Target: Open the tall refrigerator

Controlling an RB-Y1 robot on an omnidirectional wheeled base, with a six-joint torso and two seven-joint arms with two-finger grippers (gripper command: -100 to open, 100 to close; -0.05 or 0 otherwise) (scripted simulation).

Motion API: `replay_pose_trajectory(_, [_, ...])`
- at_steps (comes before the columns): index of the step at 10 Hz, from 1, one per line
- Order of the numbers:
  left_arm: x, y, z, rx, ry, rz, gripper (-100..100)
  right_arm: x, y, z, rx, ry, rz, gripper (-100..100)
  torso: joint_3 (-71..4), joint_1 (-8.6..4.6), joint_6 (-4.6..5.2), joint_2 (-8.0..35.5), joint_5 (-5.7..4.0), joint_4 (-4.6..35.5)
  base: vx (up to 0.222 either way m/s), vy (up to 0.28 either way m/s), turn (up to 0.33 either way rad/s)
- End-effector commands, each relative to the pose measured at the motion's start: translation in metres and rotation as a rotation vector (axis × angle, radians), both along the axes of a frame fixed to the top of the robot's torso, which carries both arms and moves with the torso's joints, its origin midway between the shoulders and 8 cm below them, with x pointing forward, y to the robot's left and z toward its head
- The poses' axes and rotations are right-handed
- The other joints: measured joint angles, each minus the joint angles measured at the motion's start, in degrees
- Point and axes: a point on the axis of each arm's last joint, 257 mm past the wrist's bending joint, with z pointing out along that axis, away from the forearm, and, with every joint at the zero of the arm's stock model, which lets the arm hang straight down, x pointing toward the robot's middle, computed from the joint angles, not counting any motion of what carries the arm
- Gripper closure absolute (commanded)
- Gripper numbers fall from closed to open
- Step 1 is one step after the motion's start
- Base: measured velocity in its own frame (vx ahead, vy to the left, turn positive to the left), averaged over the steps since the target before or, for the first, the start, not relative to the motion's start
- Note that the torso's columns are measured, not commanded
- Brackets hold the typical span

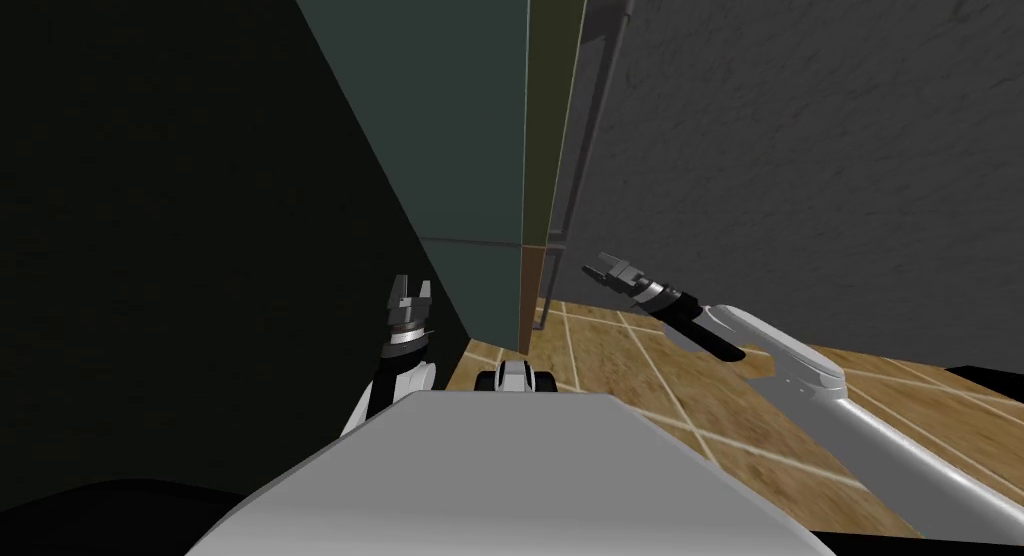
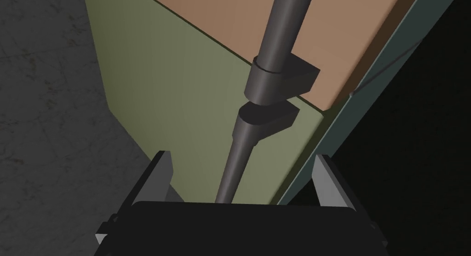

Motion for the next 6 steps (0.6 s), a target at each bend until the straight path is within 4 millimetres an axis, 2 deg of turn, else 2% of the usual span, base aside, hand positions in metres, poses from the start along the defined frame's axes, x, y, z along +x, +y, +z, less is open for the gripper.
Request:
replay_pose_trajectory(1, [0.000,0.000,0.000,0.000,0.000,0.000,0,0.006,-0.005,0.003,-0.088,-0.013,-0.009,-100,0.00,0.13,0.03,-0.02,0.03,0.01,0.048,0.105,-0.092])
replay_pose_trajectory(4, [0.000,0.000,0.000,0.000,0.000,0.000,0,0.016,-0.014,0.011,-0.223,-0.040,-0.028,-100,-0.09,0.21,-0.02,-0.15,0.07,-0.04,0.071,0.112,-0.117])
replay_pose_trajectory(5, [0.000,0.000,0.000,0.000,0.000,0.000,0,0.020,-0.018,0.015,-0.276,-0.055,-0.039,-100,-0.07,0.25,0.03,-0.11,0.08,-0.02,0.083,0.190,-0.238])
replay_pose_trajectory(6, [0.000,0.000,0.000,0.000,0.000,0.000,0,0.020,-0.017,0.015,-0.292,-0.054,-0.035,-100,-0.07,0.43,0.03,-0.13,0.12,-0.02,0.069,0.160,-0.073])
